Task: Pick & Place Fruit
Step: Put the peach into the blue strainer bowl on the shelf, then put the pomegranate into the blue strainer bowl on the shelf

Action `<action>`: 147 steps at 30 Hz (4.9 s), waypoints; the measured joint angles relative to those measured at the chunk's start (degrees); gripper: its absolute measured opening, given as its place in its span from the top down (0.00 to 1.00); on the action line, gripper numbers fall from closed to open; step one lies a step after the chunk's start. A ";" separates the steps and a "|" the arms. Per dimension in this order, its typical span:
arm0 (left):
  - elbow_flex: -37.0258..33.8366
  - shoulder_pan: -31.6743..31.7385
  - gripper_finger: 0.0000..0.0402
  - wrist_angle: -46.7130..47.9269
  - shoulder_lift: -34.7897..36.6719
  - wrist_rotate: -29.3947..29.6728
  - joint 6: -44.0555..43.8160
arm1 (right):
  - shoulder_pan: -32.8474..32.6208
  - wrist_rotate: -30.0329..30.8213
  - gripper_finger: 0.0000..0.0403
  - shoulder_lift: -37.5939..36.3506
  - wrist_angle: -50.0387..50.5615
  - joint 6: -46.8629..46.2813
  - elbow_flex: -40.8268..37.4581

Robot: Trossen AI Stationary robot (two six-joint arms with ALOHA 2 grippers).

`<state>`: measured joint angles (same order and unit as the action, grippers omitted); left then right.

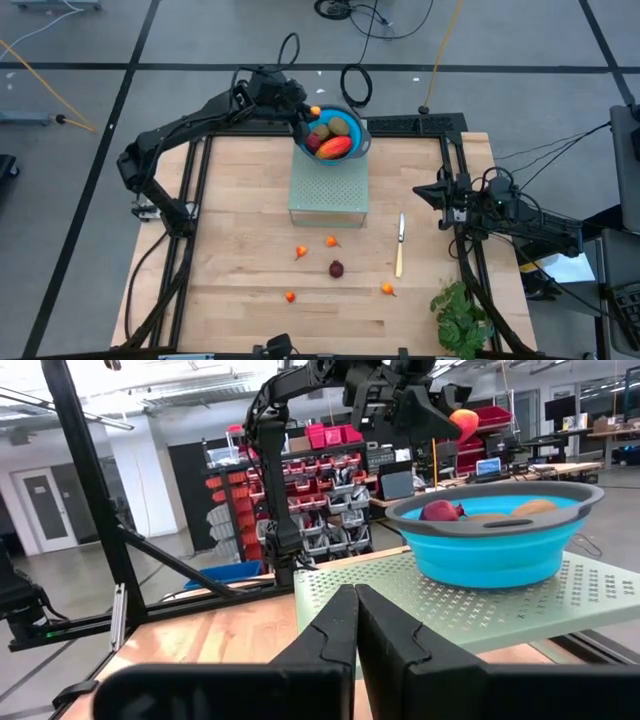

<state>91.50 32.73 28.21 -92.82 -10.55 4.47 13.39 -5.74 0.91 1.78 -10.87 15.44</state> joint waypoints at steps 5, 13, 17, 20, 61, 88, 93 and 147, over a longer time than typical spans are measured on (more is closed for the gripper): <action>0.04 -0.66 0.78 0.42 -2.67 -1.48 -0.10 | 0.00 0.00 1.00 0.00 -0.24 0.01 0.00; 0.02 -1.20 0.78 -1.28 -3.66 -1.94 -0.25 | 0.00 0.00 1.00 0.00 -0.26 0.00 0.00; 0.02 -1.33 0.78 -1.63 -3.66 -2.02 -0.47 | 0.00 0.00 1.00 0.00 -0.26 0.00 0.00; 0.02 -1.80 0.78 -2.00 -3.97 -2.05 -0.57 | 0.00 0.00 1.00 0.00 -0.26 0.00 0.00; -0.07 -3.52 0.78 -1.84 -4.60 6.68 -6.49 | 0.00 -0.26 1.00 0.00 -0.24 0.00 0.00; -0.02 -3.47 0.78 -1.76 -8.12 9.11 -10.43 | 0.02 -0.06 1.00 0.00 -0.26 0.00 0.02; -0.02 -3.47 0.78 -1.82 -8.12 9.14 -10.62 | 0.02 -0.08 1.00 0.00 -0.25 0.00 0.02; -0.02 -14.70 0.74 -1.12 19.56 21.14 -20.16 | 0.00 -0.26 1.00 0.00 -0.24 0.00 0.02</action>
<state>91.48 18.03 27.09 -73.26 10.59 -15.69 13.39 -6.00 0.91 1.54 -10.87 15.46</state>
